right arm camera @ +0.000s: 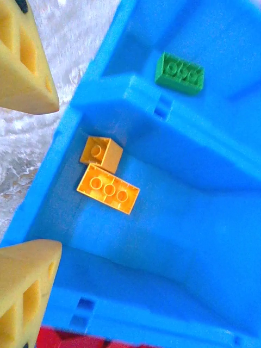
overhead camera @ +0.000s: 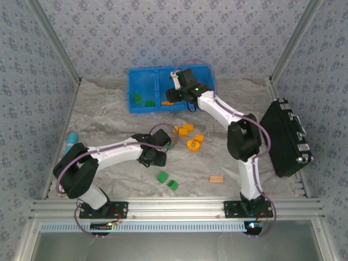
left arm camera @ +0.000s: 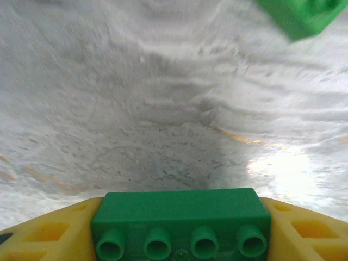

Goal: Sort the legos into containers by color
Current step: Pick up the lego from the middle-left of the table.

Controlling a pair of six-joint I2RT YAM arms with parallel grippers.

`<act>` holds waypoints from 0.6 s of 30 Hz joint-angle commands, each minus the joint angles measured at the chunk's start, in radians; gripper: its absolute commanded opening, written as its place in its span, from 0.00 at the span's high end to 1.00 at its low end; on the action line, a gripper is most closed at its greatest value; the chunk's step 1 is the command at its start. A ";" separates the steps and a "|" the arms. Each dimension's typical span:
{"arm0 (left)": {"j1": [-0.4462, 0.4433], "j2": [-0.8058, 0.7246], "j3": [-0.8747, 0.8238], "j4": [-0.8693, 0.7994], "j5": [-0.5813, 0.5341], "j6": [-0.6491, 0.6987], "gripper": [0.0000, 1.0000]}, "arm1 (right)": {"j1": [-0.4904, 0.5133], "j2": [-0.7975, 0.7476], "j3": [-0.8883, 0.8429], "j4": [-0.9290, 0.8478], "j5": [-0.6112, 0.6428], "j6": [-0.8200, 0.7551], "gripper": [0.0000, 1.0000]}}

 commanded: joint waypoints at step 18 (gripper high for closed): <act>0.477 0.215 0.624 0.102 -0.073 0.374 0.62 | 0.145 -0.584 -0.755 0.049 -0.004 -0.167 0.29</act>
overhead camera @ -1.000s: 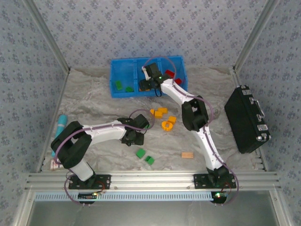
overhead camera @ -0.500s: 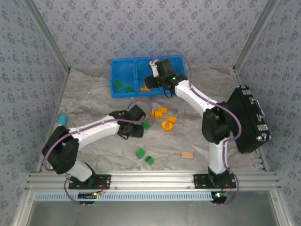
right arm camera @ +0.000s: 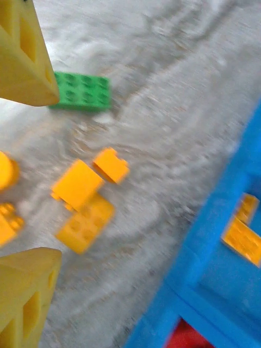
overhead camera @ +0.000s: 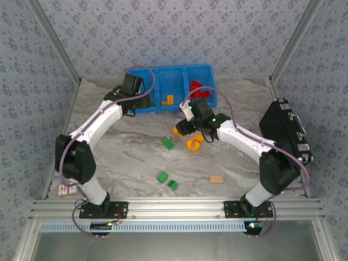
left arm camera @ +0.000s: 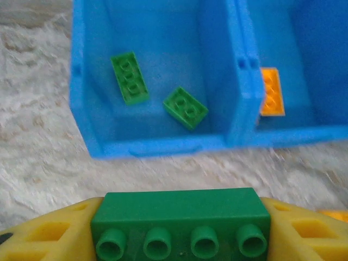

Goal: Sort the legos into containers by color
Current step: Pick up the lego from the middle-left of the table, then place the lego in the container.

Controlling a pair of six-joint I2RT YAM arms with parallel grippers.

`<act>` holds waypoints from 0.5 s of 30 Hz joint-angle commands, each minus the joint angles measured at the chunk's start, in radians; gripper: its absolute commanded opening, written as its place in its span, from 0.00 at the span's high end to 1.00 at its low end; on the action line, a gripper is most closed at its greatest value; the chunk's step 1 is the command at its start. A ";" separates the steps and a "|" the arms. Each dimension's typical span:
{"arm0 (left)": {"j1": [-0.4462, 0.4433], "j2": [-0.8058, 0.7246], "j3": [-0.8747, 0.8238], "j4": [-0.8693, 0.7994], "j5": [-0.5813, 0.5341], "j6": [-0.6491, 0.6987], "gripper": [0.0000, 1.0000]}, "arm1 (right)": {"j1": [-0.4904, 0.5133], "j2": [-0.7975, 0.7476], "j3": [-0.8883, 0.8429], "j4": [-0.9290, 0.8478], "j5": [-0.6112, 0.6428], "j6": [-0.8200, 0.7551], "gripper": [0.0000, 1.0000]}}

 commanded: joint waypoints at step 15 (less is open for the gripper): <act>0.107 0.372 0.282 0.054 0.009 0.075 0.51 | 0.073 -0.060 -0.179 -0.117 0.112 -0.033 0.24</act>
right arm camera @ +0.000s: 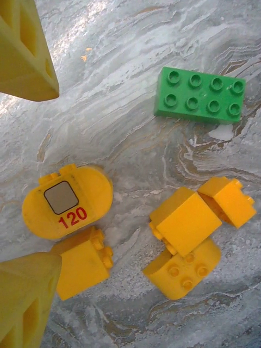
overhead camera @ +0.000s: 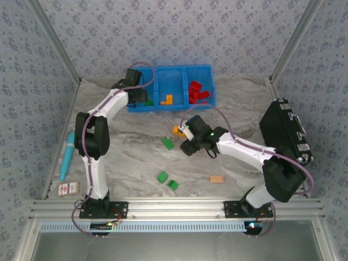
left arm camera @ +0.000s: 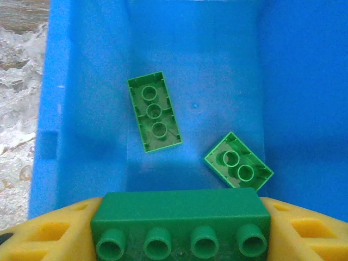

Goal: Sort the legos into containers by color
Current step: Place the lego in the container, then pick up the lego from the center of the table.

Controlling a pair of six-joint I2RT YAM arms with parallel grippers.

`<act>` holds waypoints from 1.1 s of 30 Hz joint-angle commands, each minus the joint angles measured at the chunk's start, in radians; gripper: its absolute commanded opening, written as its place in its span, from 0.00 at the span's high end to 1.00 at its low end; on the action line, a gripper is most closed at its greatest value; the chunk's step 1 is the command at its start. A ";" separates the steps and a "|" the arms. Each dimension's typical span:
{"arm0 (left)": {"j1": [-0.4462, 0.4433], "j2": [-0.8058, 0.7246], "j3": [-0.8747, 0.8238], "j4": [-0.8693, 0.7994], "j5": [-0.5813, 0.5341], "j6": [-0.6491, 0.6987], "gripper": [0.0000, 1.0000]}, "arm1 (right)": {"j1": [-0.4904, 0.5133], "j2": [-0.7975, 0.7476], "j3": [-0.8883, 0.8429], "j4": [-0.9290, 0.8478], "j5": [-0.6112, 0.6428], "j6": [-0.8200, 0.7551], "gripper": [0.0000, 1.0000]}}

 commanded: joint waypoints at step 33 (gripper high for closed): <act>-0.026 -0.378 -0.052 0.015 0.033 0.073 0.15 | -0.062 0.264 0.055 0.011 -0.018 0.051 0.29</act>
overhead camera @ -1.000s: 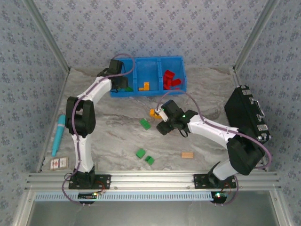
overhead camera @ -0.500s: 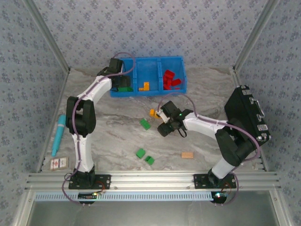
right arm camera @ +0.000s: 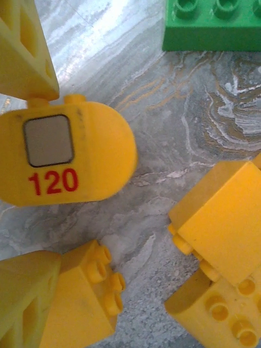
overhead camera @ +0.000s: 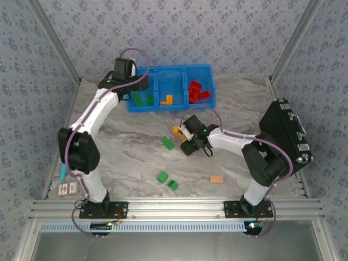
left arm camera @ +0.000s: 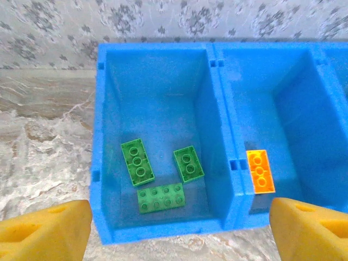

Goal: Sort the legos into containers by color
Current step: Pick up the lego from the center of the table, then place the lego in the container.

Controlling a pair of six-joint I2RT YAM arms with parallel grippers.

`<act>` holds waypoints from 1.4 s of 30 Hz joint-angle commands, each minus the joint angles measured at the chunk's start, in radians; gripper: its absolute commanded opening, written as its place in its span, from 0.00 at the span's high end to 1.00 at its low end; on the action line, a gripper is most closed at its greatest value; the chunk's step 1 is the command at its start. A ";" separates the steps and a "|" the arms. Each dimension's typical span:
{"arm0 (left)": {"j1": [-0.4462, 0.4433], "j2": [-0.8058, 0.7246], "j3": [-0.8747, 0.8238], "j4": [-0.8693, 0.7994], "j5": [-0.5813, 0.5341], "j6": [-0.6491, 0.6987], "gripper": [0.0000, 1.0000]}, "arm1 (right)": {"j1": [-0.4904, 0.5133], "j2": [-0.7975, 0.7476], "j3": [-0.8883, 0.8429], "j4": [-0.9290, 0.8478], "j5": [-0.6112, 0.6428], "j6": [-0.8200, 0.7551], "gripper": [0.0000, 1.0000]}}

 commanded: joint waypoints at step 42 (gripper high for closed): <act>-0.501 -0.881 -1.049 -0.113 0.163 -0.266 0.15 | -0.070 0.422 0.928 -0.223 0.000 0.007 0.64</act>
